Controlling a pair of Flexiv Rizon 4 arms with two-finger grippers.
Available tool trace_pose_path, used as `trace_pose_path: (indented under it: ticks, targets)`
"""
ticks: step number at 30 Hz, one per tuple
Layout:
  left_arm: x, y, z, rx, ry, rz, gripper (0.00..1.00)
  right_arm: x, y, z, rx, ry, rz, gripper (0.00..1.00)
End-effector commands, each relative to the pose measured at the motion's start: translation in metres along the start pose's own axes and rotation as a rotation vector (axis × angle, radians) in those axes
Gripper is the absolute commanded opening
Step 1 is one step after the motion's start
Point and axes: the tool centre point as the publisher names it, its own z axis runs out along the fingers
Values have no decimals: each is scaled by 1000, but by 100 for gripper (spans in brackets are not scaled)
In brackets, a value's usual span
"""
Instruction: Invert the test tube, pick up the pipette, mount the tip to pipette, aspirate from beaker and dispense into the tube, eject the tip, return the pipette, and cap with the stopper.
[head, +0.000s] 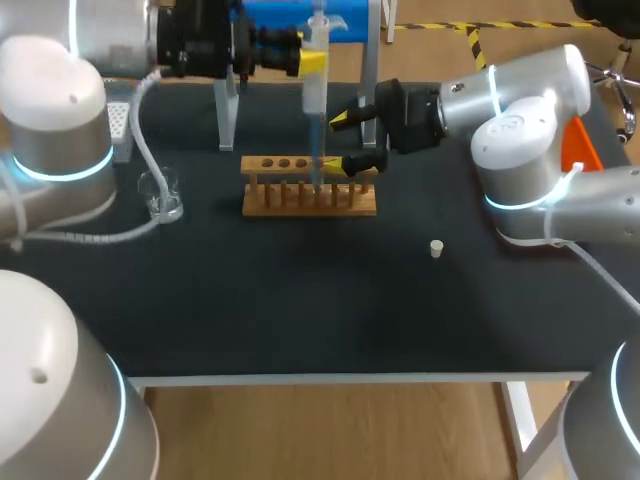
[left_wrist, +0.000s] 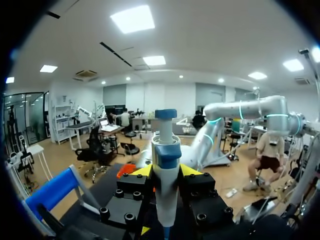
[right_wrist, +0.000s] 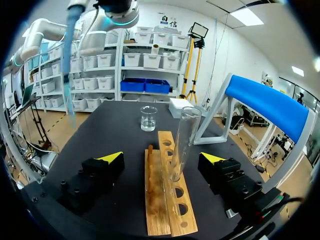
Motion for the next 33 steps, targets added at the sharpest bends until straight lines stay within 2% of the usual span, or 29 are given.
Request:
trace_pose_path:
  ticks: [1,5,10,16,22,33]
  targets:
    - [18,18,5,45,-27,0,0,0,-1,0,-2,1,-1,100]
    - [27,31,10,60,-25,1,0,0,-1,0,-2,1,-1,100]
    - [32,38,13,68,-30,31,0,0,-1,0,-2,1,-1,100]
    - [32,38,14,46,-15,56,0,0,-1,0,-2,1,-1,100]
    - [33,31,12,25,-4,76,0,0,-1,0,-2,1,-1,100]
    - [37,35,15,18,-4,69,0,0,-1,0,-2,1,-1,100]
